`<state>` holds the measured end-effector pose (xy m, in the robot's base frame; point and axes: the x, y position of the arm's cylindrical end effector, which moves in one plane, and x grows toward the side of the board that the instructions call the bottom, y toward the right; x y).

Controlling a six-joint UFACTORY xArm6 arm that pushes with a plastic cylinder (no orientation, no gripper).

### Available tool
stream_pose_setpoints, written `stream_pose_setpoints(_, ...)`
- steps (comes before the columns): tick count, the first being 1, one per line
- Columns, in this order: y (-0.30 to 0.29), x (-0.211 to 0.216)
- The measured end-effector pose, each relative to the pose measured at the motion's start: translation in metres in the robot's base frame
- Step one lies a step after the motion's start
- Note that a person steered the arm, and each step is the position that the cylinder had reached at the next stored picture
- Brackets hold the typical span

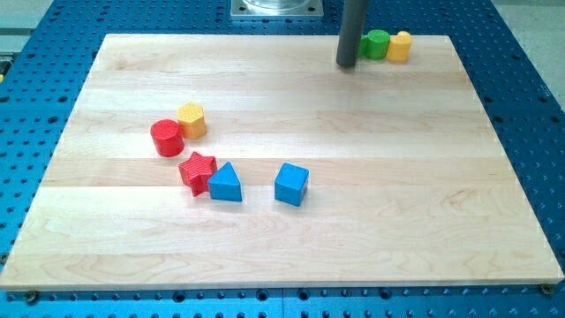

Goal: Place the hexagon left to the green star

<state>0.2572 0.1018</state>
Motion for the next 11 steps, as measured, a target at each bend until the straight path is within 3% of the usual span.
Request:
stream_pose_setpoints(1, -0.006, 0.0)
stream_pose_setpoints(2, -0.035, 0.055)
stream_pose_setpoints(3, -0.055, 0.141)
stream_pose_setpoints(4, -0.099, 0.169)
stream_pose_setpoints(5, -0.145, 0.171)
stream_pose_setpoints(7, -0.154, 0.171)
stream_pose_setpoints(9, -0.185, 0.128)
stream_pose_setpoints(10, -0.19, 0.148)
stream_pose_setpoints(11, -0.193, 0.195)
